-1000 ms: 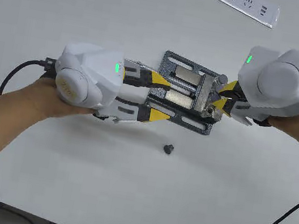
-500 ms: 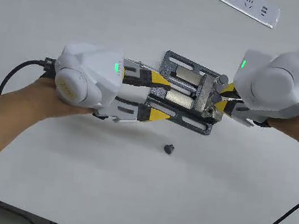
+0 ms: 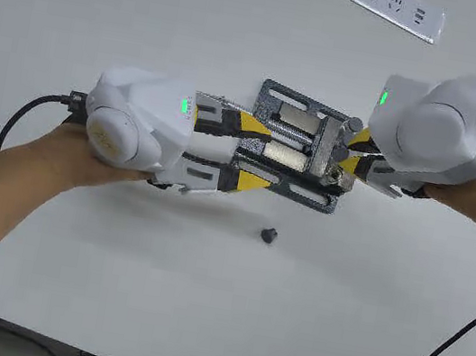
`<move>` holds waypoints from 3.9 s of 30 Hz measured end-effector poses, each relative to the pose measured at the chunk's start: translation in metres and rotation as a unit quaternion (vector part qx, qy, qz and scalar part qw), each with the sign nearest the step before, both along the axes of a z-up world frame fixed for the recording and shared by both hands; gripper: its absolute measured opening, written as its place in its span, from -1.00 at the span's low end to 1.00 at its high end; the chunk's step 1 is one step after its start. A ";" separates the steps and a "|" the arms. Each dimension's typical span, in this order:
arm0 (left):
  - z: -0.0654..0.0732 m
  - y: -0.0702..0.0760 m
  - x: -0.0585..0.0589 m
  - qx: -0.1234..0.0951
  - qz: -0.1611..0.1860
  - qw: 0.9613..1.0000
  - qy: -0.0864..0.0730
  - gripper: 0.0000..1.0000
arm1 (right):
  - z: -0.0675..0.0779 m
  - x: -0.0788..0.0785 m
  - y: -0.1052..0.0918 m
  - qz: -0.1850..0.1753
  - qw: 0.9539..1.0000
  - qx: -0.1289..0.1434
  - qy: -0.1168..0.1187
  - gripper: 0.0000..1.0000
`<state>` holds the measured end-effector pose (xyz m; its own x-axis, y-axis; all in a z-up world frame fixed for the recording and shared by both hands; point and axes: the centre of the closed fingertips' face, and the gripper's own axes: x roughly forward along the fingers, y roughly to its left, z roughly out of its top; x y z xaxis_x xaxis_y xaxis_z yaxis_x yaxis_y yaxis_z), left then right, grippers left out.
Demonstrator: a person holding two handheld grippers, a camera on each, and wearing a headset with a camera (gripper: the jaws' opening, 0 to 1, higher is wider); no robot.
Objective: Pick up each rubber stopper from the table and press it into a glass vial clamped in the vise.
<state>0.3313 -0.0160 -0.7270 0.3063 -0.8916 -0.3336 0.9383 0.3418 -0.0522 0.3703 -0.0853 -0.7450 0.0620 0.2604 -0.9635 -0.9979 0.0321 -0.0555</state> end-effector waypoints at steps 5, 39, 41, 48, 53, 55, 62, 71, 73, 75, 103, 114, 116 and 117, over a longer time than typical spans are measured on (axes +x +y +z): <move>0.000 0.000 0.000 -0.002 0.002 1.000 0.000 -0.43 | 0.000 0.000 0.001 0.010 1.000 -0.008 -0.002 -0.77; 0.001 0.003 -0.005 -0.004 0.005 1.000 0.001 -0.43 | -0.001 -0.002 0.005 0.032 0.999 -0.029 0.005 -0.96; 0.001 0.003 -0.005 -0.003 0.004 1.000 0.001 -0.43 | -0.001 -0.004 0.004 0.033 0.999 -0.032 0.008 -0.96; 0.002 0.004 -0.007 -0.004 0.007 1.000 0.000 -0.43 | 0.001 -0.005 0.004 0.037 0.999 -0.034 0.007 -0.88; 0.002 0.005 -0.007 -0.004 0.008 1.000 0.000 -0.44 | 0.002 -0.004 0.005 0.041 0.999 -0.035 0.003 -0.83; 0.001 0.005 -0.008 -0.003 0.008 1.000 -0.001 -0.44 | 0.002 -0.003 0.006 0.042 0.999 -0.034 0.003 -0.82; 0.000 0.008 -0.009 -0.003 0.011 1.000 -0.001 -0.44 | -0.001 -0.001 0.010 0.052 0.998 -0.046 0.015 -0.73; -0.004 0.013 -0.011 -0.001 0.015 1.000 0.001 -0.45 | -0.008 -0.001 0.007 0.085 0.991 -0.089 0.050 -0.68; -0.004 0.014 -0.011 -0.002 0.016 1.000 0.002 -0.45 | -0.008 0.000 0.005 0.093 0.990 -0.096 0.051 -0.68; -0.004 0.014 -0.011 -0.002 0.017 1.000 0.002 -0.45 | -0.009 0.000 0.005 0.100 0.989 -0.099 0.053 -0.68; -0.004 0.012 -0.011 0.000 0.019 1.000 0.006 -0.45 | -0.016 -0.002 0.002 0.192 0.962 -0.164 0.103 -0.67; -0.005 0.015 -0.011 0.003 0.022 1.000 0.008 -0.46 | -0.014 0.001 0.002 0.213 0.959 -0.158 0.096 -0.83; -0.005 0.014 -0.011 0.002 0.022 1.000 0.008 -0.46 | -0.013 0.000 0.001 0.211 0.961 -0.155 0.094 -0.83; -0.006 0.013 -0.011 0.002 0.022 1.000 0.008 -0.46 | -0.012 -0.001 -0.001 0.210 0.961 -0.157 0.095 -0.84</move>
<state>0.3208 -0.0026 -0.7325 0.3400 -0.8757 -0.3429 0.9214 0.3832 -0.0649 0.3692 -0.0868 -0.7575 -0.1689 -0.0803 -0.9824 -0.9127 -0.3635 0.1866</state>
